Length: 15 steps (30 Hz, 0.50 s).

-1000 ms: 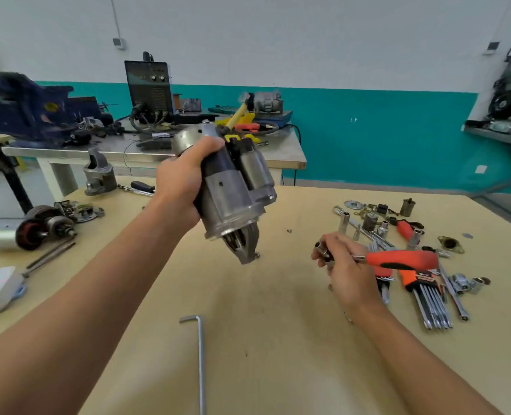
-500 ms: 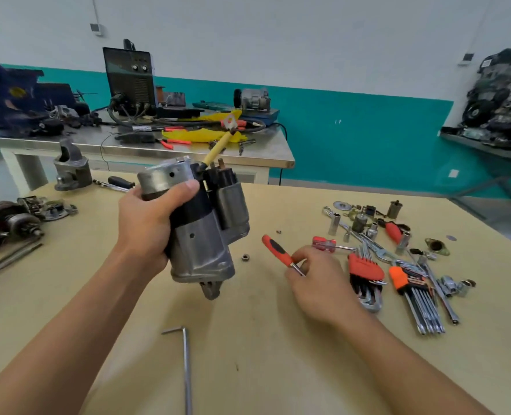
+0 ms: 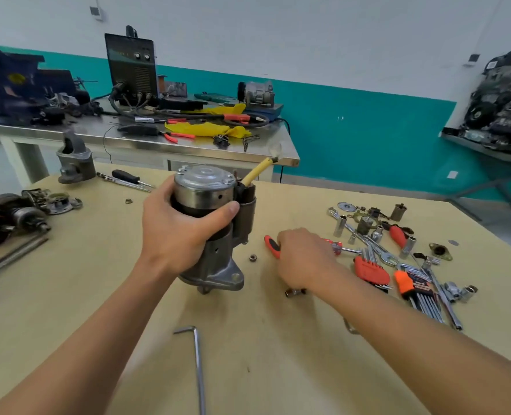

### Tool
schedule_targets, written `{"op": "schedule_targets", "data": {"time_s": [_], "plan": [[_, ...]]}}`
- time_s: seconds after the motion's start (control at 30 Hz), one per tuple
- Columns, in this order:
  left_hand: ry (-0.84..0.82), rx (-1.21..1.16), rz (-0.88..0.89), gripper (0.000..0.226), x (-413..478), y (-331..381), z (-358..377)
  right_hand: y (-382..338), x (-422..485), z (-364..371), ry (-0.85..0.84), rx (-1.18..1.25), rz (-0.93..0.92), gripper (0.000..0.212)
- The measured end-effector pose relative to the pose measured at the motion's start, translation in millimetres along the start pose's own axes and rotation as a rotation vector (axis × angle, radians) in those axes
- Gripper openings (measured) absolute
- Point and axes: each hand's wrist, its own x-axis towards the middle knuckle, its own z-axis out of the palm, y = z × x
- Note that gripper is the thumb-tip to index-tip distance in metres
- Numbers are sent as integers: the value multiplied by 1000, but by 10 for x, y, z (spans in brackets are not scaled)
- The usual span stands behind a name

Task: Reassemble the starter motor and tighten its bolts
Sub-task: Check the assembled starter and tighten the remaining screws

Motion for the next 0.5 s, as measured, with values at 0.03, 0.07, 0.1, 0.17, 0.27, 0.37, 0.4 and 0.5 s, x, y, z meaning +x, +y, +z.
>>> {"op": "schedule_targets", "data": {"time_s": [0.03, 0.07, 0.1, 0.17, 0.27, 0.37, 0.4, 0.5], "plan": [[-3, 8, 7, 52, -4, 1, 8, -16, 59, -24, 3, 9, -87, 16], [-3, 11, 13, 49, -5, 1, 14, -42, 113, -42, -17, 17, -178, 28], [-5, 9, 18, 47, -11, -1, 16, -79, 156, -56, -59, 27, -257, 41], [-14, 1, 34, 46, -26, 0, 18, -156, 220, -66, -164, 46, -343, 52], [-29, 4, 48, 47, -47, 20, 11, -188, 285, -71, -228, 2, -416, 40], [-32, 4, 50, 46, -39, 24, 2, -170, 284, -78, -198, -52, -489, 20], [-36, 2, 49, 46, -35, 17, 2, -166, 272, -75, -199, -60, -484, 18], [-56, -16, 38, 49, -31, -1, -1, -99, 231, -88, -220, 4, -429, 24]]}}
